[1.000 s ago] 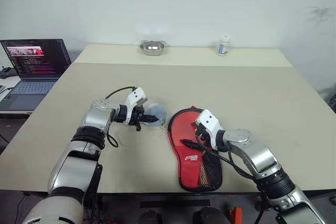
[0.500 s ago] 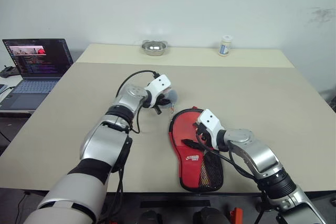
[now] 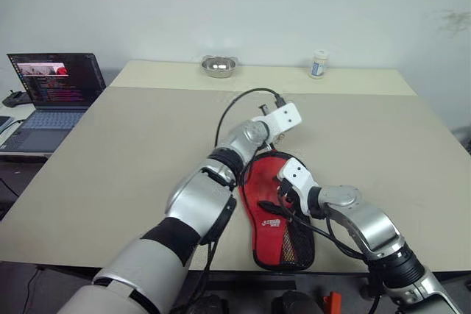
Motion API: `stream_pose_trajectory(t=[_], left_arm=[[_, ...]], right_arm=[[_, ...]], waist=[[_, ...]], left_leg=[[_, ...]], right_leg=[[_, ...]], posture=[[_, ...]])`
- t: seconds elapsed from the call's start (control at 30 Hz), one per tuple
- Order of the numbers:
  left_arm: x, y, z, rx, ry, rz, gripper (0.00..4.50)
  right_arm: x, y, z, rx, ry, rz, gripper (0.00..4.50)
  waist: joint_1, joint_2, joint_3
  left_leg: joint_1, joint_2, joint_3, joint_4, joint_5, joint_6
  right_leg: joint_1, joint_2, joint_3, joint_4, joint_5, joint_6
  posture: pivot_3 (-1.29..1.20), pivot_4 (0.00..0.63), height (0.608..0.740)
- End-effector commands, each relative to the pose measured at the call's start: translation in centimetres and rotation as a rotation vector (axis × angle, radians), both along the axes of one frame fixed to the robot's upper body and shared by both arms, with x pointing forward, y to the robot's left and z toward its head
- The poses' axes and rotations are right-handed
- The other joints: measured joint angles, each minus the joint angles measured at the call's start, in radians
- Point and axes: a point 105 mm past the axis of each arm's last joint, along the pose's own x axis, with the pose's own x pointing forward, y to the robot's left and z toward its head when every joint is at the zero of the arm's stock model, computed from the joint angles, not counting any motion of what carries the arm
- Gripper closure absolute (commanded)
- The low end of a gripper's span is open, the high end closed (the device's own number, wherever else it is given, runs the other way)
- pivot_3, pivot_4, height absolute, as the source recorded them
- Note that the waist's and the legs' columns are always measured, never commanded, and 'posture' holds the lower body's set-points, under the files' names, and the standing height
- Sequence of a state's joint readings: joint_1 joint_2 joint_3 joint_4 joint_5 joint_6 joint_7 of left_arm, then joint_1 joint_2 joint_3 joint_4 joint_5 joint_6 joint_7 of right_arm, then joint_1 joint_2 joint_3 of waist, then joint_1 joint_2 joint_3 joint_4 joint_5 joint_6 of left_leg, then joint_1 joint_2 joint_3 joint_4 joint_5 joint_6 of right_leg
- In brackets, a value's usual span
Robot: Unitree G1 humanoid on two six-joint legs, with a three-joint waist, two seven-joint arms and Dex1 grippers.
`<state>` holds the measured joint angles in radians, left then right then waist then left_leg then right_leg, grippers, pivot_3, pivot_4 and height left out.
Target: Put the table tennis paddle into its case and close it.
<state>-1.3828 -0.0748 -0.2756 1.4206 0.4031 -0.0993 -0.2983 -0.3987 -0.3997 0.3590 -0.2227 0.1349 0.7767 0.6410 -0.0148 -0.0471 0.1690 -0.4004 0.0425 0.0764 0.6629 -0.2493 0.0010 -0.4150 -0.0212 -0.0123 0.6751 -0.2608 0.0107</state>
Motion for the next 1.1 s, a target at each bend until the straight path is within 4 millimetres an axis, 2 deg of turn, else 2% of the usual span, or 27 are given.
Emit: stream_pose_trajectory(t=[0.03, 0.17, 0.37, 0.43, 0.6, 0.8, 1.0, 1.1], left_arm=[[-1.9, -5.2, 4.9, -0.071, -0.130, -0.163, 3.96], [-4.0, -8.0, 4.0, -0.091, -0.061, -0.268, 3.96], [-4.6, -8.2, 2.4, -0.054, 0.002, -0.306, 3.96], [-5.2, -8.1, 0.9, -0.025, 0.083, -0.347, 3.96], [-5.7, -7.7, -0.7, 0.006, 0.141, -0.389, 2.18], [-5.0, -6.8, -0.2, -0.052, 0.136, -0.355, 0.02], [-3.7, -5.3, 2.1, -0.158, 0.129, -0.325, 0.02], [-1.7, -2.7, 4.0, -0.246, 0.089, -0.229, 0.02]], right_arm=[[-2.9, -0.8, -6.2, -0.127, 0.248, -0.015, 0.00], [-2.6, -0.8, -6.1, -0.126, 0.241, -0.028, 0.00], [-2.3, -0.8, -5.9, -0.124, 0.231, -0.036, 0.00], [-2.2, -0.7, -5.9, -0.124, 0.228, -0.034, 0.00], [-1.8, -0.7, -5.7, -0.124, 0.216, -0.038, 0.00], [-0.3, -1.5, -5.3, -0.122, 0.180, -0.103, 0.00], [0.6, -1.5, -4.1, -0.088, 0.145, -0.137, 0.00], [0.8, -1.3, -2.0, -0.035, 0.104, -0.149, 0.00]], waist=[[0.001, 0.000, 0.000], [0.000, 0.001, 0.000], [-0.001, 0.002, -0.001], [-0.001, 0.002, -0.001], [-0.003, 0.003, -0.001], [-0.005, 0.003, -0.002], [-0.014, 0.003, -0.001], [-0.015, 0.003, -0.001]], left_leg=[[0.000, 0.000, 0.000, 0.000, 0.000, 0.000], [0.000, 0.000, 0.000, -0.001, 0.000, 0.000], [0.000, 0.001, 0.000, -0.001, 0.000, 0.000], [0.000, 0.000, 0.000, -0.001, 0.000, 0.000], [0.001, 0.001, 0.000, -0.001, 0.000, 0.000], [0.001, 0.001, -0.001, 0.000, 0.000, 0.000], [0.001, 0.001, -0.001, 0.000, 0.000, 0.000], [0.001, 0.001, -0.001, 0.000, 0.000, 0.000]], right_leg=[[0.000, 0.000, 0.000, -0.001, 0.000, 0.000], [0.000, 0.000, 0.000, -0.001, 0.000, 0.000], [0.000, 0.001, 0.000, -0.001, 0.000, 0.000], [0.000, 0.001, 0.000, -0.001, 0.000, 0.000], [0.000, 0.001, 0.000, -0.001, 0.000, 0.000], [0.000, 0.001, 0.000, 0.000, 0.000, 0.000], [0.000, 0.001, 0.000, 0.001, 0.000, 0.000], [0.000, 0.001, 0.000, 0.001, 0.000, 0.000]], posture=[[0.00, 0.150, 0.740], [0.00, 0.150, 0.740], [0.00, 0.150, 0.740], [0.00, 0.150, 0.740], [0.00, 0.150, 0.740], [0.00, 0.150, 0.740], [0.00, 0.150, 0.740], [0.00, 0.150, 0.740]])
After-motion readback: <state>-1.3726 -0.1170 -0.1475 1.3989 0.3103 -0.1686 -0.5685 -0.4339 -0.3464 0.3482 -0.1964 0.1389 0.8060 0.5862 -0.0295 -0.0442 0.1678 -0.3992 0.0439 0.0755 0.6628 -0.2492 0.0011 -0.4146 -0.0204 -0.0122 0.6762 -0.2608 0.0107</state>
